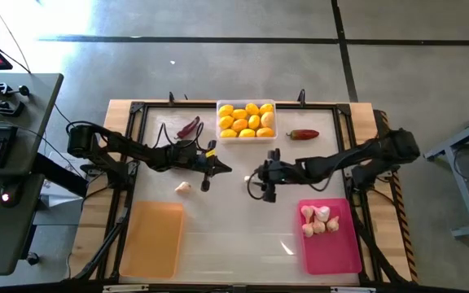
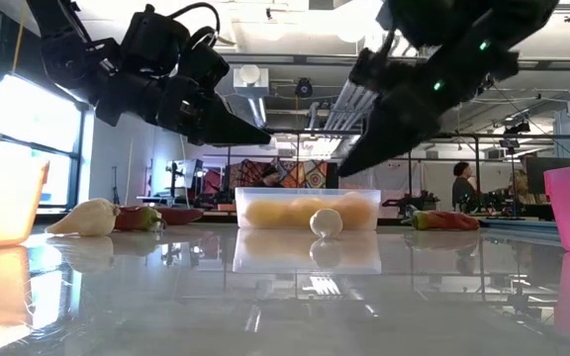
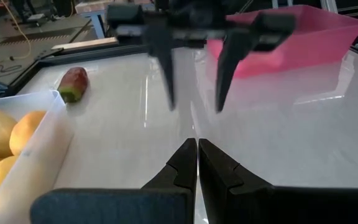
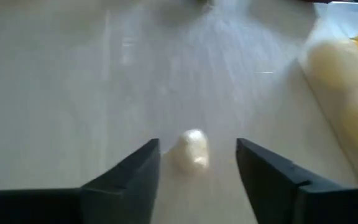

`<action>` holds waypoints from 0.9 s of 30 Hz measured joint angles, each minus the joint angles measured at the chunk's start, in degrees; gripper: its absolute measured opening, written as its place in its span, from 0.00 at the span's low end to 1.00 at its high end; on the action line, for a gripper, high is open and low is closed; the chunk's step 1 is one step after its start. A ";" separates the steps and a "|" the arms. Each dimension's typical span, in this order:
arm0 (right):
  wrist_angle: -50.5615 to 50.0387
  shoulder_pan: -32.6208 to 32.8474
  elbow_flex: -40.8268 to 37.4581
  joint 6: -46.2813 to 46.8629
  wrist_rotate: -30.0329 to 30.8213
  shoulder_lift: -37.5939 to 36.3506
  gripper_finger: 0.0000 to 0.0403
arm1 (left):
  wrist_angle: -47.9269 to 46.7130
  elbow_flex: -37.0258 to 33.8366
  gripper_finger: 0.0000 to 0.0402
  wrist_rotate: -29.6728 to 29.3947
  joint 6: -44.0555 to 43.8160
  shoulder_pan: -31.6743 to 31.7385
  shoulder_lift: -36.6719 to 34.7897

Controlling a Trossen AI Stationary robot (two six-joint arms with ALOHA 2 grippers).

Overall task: Sort produce into baskets
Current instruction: Put the right garlic into the pink bin

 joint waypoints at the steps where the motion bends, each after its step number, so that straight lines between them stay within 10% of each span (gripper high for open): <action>1: 0.75 -0.35 0.00 -0.01 0.55 1.01 0.53 | -0.02 0.00 0.01 0.00 -0.20 0.00 0.00; 18: 9.36 -3.54 0.02 0.12 -3.73 11.90 0.60 | -0.14 0.00 0.01 0.00 -0.43 0.00 0.00; 27: 10.77 -3.77 0.02 -0.49 -3.97 13.40 0.37 | -0.15 0.00 0.01 0.00 -0.41 -0.01 0.00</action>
